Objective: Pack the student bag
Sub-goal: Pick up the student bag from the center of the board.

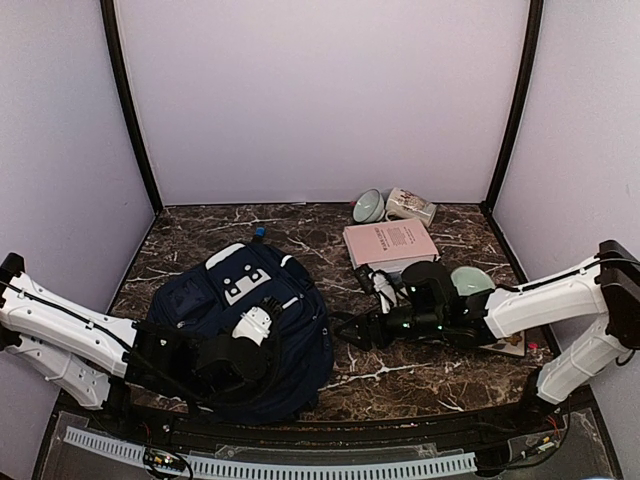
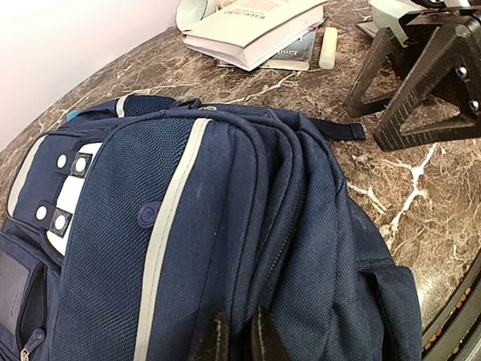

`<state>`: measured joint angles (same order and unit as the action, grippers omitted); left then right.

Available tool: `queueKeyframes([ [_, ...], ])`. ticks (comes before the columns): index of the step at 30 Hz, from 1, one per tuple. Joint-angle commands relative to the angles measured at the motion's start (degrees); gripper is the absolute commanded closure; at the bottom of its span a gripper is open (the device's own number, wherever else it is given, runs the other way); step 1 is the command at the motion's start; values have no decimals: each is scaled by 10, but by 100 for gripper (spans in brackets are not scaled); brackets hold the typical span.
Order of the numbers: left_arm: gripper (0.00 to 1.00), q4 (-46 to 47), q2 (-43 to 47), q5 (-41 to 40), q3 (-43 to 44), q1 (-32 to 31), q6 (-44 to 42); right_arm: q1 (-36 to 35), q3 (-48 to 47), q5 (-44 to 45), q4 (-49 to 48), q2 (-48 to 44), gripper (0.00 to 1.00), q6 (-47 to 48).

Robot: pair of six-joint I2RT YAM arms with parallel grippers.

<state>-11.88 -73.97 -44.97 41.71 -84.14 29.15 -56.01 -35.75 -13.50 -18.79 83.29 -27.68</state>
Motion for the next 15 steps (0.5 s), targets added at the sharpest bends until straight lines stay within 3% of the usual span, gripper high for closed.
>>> queueKeyframes([
  [1,100,28,37,-19,8,1,5,-17,13,13,-88,-1,32,61],
  [15,100,33,59,-6,16,9,-10,-64,71,75,-162,-22,30,190],
])
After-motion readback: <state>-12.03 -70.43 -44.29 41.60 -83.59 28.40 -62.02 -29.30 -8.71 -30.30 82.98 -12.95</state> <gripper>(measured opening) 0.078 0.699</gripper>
